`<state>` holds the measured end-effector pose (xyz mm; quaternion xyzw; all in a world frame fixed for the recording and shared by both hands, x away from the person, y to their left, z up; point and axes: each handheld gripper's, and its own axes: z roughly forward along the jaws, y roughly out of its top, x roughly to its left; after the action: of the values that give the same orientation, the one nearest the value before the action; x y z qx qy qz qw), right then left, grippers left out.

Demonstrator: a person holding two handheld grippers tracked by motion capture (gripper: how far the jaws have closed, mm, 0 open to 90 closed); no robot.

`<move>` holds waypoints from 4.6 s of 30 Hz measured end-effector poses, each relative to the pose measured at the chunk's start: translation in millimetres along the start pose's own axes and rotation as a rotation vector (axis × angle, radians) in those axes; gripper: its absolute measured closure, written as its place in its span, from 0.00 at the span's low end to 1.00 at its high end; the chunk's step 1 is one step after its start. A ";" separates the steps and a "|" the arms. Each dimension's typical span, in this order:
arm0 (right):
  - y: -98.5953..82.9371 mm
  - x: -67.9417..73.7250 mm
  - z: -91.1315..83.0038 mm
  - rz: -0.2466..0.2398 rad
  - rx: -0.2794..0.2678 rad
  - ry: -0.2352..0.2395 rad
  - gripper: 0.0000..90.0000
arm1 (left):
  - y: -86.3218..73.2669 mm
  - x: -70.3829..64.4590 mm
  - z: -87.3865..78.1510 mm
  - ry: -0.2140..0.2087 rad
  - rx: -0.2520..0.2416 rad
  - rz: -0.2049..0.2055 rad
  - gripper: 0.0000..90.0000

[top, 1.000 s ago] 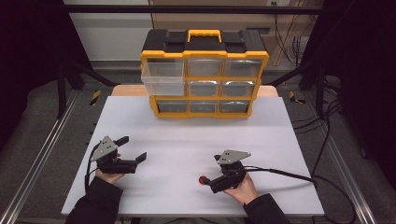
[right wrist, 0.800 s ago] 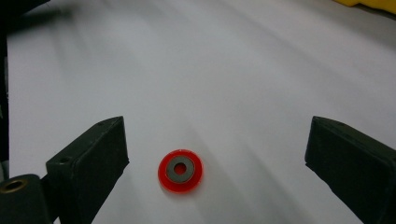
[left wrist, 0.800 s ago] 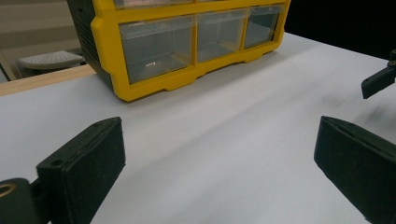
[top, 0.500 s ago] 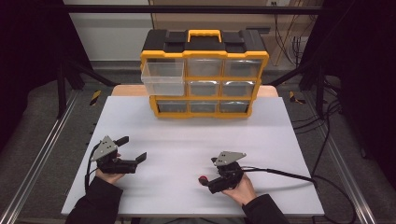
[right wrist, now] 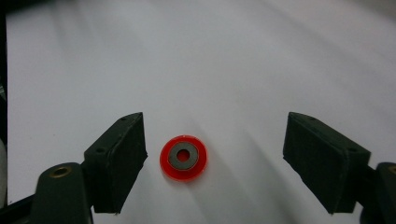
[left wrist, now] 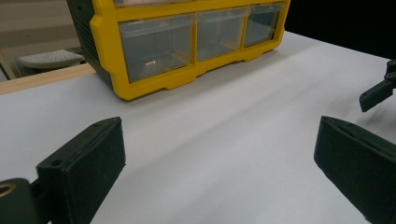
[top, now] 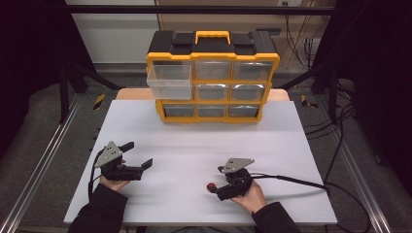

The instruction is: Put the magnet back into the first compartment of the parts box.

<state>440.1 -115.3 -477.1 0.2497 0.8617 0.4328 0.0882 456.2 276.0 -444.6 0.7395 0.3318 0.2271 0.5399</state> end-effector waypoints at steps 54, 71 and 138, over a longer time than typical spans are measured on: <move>-3.4 2.0 10.8 -0.060 0.081 0.076 0.57 | 0.0 0.0 0.5 0.003 0.007 0.001 0.02; -4.3 2.0 12.1 -0.074 0.092 0.074 0.65 | 0.0 -0.1 0.3 0.004 0.007 0.002 0.02; 12.6 -3.2 -15.7 -0.097 -0.008 0.051 0.68 | -0.2 -0.7 1.3 0.001 0.011 0.005 0.02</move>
<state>441.6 -121.6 -457.7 0.1960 0.8730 0.4378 0.0880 456.5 274.7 -445.2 0.7432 0.3317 0.2270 0.5349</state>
